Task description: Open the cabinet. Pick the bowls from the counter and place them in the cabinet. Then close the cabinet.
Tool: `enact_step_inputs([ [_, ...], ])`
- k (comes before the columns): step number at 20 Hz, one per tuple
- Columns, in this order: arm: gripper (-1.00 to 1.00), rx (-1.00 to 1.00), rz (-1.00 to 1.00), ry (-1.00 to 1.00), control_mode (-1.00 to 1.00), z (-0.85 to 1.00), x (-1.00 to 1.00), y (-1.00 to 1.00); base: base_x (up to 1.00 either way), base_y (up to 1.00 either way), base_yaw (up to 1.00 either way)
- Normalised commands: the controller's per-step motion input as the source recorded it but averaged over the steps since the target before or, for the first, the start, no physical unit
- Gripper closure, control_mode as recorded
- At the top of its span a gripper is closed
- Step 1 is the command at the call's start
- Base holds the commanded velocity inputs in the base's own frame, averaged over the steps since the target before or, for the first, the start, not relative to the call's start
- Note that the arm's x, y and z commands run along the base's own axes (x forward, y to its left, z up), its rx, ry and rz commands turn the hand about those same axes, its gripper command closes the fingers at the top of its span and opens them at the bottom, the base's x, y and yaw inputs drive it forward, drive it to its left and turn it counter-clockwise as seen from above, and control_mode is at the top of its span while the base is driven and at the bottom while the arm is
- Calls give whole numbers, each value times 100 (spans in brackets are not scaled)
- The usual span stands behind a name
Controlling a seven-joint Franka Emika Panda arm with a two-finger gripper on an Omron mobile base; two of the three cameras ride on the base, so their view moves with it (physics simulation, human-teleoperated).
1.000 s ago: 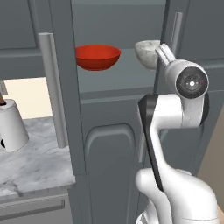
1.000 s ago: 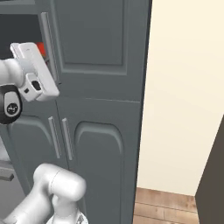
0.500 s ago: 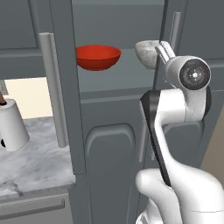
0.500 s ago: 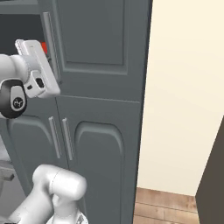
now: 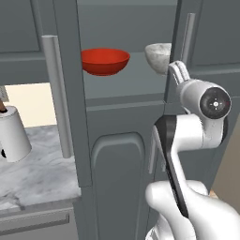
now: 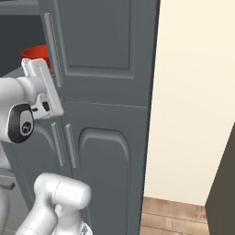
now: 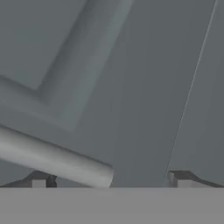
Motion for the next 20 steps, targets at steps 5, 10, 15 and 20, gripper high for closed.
enact_step_inputs([
  [5,-100,5,0,0,-100,-38,0,0,0,0,0],
  [10,-100,4,0,-1,-100,12,-22,0,0,0,0],
  [15,-100,0,0,0,-100,51,-65,0,0,0,0],
  [20,-100,0,0,2,-100,22,-63,15,0,0,0],
])
